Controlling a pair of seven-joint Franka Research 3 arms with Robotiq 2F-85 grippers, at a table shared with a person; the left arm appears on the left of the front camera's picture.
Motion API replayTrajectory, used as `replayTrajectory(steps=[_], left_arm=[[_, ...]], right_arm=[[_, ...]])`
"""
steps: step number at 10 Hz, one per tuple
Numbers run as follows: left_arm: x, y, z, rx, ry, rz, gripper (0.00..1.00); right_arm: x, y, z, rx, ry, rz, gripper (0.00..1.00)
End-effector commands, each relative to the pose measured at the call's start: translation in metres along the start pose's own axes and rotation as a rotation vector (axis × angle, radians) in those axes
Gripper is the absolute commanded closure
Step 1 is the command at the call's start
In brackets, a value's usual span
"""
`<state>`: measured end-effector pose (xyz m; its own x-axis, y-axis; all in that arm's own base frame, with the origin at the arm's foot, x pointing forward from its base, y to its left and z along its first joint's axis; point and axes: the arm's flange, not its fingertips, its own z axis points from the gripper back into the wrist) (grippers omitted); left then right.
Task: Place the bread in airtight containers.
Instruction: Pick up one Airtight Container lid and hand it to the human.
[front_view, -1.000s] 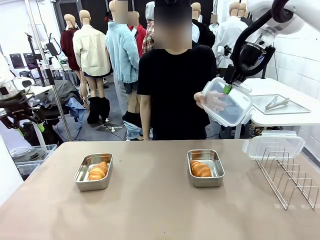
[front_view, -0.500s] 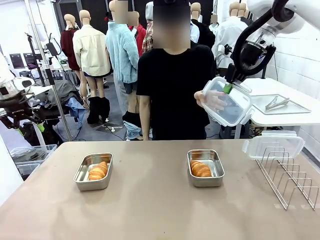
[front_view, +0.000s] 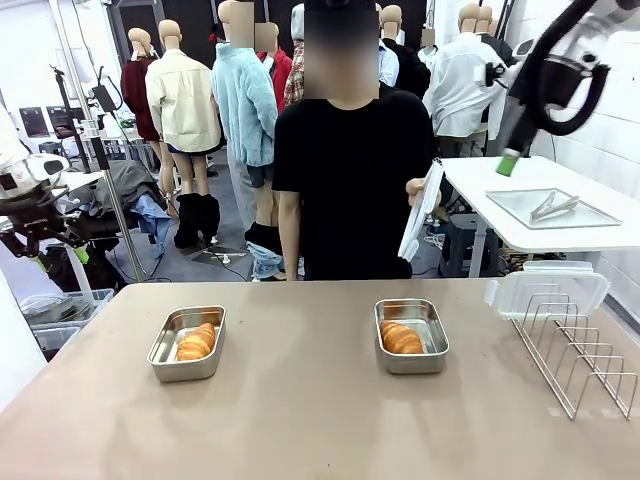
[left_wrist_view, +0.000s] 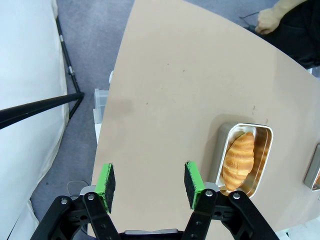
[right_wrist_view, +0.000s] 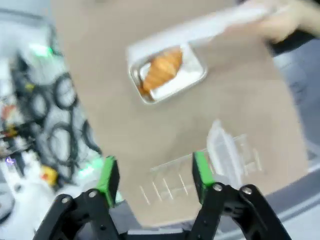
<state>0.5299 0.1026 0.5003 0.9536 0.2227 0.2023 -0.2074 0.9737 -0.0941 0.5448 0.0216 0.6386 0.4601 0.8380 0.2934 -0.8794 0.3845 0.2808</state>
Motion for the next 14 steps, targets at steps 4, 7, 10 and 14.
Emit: replayTrajectory(steps=[4,7,10,14], left_arm=[[-0.001,0.0,0.002,0.018,-0.006,0.006,0.28],[-0.001,0.0,0.002,0.018,-0.006,0.006,0.28],[-0.001,0.0,0.002,0.018,-0.006,0.006,0.28],[-0.001,0.0,0.002,0.018,-0.006,0.006,0.28]], right_arm=[[-0.062,0.012,-0.043,-0.271,0.294,0.41,0.0],[-0.07,-0.005,-0.063,-0.236,0.259,0.327,0.0],[-0.06,-0.004,-0.044,-0.243,0.309,0.4,0.0],[-0.06,-0.004,-0.044,-0.243,0.309,0.4,0.0]])
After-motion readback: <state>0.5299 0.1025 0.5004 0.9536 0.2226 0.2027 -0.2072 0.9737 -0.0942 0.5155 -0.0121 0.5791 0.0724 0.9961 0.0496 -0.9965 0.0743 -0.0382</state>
